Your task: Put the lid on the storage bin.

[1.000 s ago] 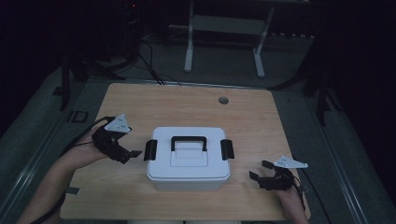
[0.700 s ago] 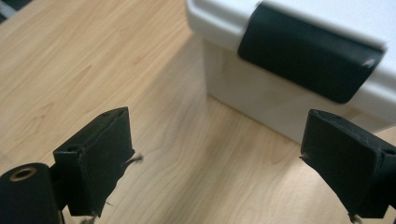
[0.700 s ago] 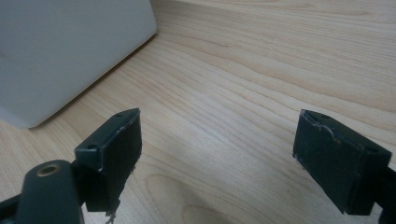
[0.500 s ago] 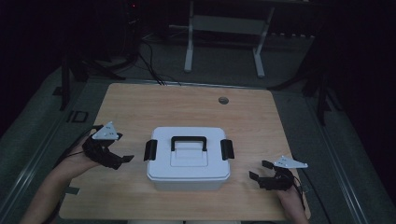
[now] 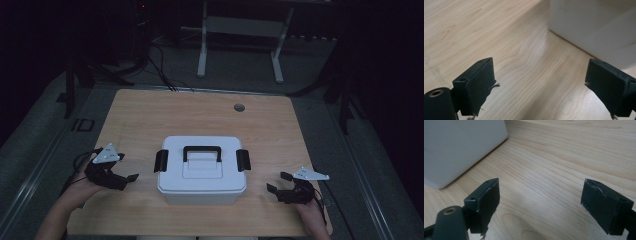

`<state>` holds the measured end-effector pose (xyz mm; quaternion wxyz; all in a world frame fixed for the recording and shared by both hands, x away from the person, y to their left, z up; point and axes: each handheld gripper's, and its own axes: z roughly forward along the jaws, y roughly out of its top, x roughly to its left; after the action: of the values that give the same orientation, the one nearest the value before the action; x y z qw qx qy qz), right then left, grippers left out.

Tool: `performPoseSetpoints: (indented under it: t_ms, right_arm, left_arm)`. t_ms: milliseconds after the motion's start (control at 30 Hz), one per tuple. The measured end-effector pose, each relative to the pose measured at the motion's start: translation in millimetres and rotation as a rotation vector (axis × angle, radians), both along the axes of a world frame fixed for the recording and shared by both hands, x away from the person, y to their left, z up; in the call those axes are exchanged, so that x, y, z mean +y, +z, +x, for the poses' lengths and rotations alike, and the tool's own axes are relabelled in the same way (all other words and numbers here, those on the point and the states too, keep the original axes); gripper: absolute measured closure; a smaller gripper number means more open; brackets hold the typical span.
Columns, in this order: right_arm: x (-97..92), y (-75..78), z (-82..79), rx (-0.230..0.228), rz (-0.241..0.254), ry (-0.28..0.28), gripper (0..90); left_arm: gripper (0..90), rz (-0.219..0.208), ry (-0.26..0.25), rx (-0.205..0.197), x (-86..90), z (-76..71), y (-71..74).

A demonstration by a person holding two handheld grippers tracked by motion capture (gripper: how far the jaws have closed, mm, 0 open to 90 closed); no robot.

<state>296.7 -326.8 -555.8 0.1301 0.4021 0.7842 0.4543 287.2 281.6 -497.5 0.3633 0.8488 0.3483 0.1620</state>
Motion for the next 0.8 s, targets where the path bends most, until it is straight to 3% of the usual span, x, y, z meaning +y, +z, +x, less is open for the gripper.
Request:
performPoseSetpoints:
  t_ms: [233, 333, 433, 633, 800]
  right_arm:
    - [-0.4, 0.4, -0.3, -0.008, -0.001, -0.005, 14.8]
    - [-0.7, 0.5, -0.2, -0.012, -0.003, -0.009, 14.5]
    - [-1.3, 1.2, -0.8, -0.025, -0.002, -0.020, 14.2]
    - [-2.4, 1.9, -2.0, -0.059, -0.014, -0.065, 13.8]
    - [-2.8, 2.6, -3.7, -0.086, -0.030, -0.118, 13.4]
  left_arm:
    - [8.9, -0.058, 0.059, -0.012, 4.9, -8.0, -20.1]
    - [8.9, -0.056, 0.068, -0.012, 5.3, -12.1, -28.6]
    - [8.9, -0.080, 0.089, -0.014, 7.0, -16.5, -35.3]
    - [8.9, -0.097, 0.142, -0.018, 11.4, -23.8, -50.1]
    - [8.9, -0.115, 0.180, -0.055, 13.8, -29.9, -53.5]
